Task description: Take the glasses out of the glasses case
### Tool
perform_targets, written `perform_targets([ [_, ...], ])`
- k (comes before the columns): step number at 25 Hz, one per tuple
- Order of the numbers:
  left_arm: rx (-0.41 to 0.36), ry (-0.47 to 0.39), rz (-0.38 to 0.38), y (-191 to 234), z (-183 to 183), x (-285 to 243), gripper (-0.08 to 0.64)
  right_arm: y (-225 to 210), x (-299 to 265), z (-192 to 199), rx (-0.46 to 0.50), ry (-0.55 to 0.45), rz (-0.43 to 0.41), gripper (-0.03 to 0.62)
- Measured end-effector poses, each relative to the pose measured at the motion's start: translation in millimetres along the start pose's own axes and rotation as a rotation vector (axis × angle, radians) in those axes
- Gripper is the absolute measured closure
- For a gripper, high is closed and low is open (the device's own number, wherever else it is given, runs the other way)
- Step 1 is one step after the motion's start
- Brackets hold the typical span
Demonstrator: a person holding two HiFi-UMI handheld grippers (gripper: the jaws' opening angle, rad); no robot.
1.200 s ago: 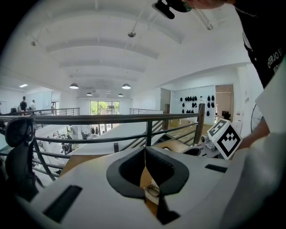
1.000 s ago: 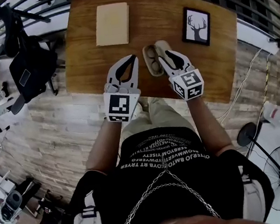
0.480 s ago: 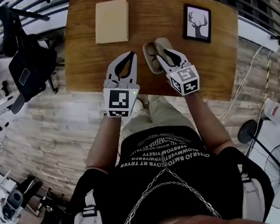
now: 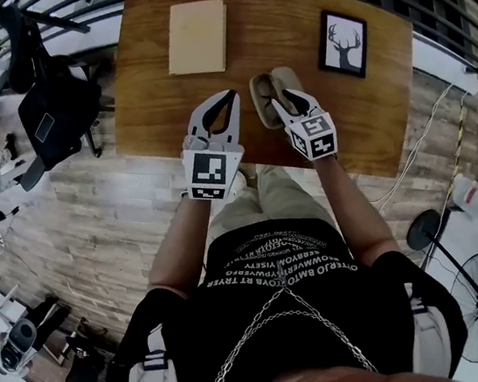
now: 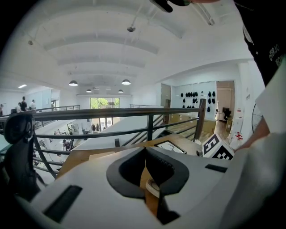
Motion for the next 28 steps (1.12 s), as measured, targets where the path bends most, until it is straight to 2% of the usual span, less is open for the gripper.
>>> perform_targets([
  [10, 0.009, 0.011, -0.017, 7, 4, 4, 0.531, -10, -19, 23, 0.033, 0.082, 0.036, 0.465],
  [21, 0.006, 0.019, -0.022, 9, 5, 8, 0.531, -17, -34, 48, 0.091, 0.275, 0.119, 0.451],
  [25, 0.006, 0.022, -0.027, 12, 6, 11, 0.531, -22, -38, 44, 0.135, 0.290, 0.148, 0.451],
  [28, 0.005, 0.025, -0.030, 13, 8, 15, 0.531, -26, -38, 51, 0.137, 0.322, 0.176, 0.489],
])
Point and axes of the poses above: the fingertips, and each gripper's own axes: x backward along the fingers, y to its left, z out of its underside, the point moved 1 cm from there along x, backward along the fingers, and after that the axes turned 3 degrees about -z, right-handed, at the moved point
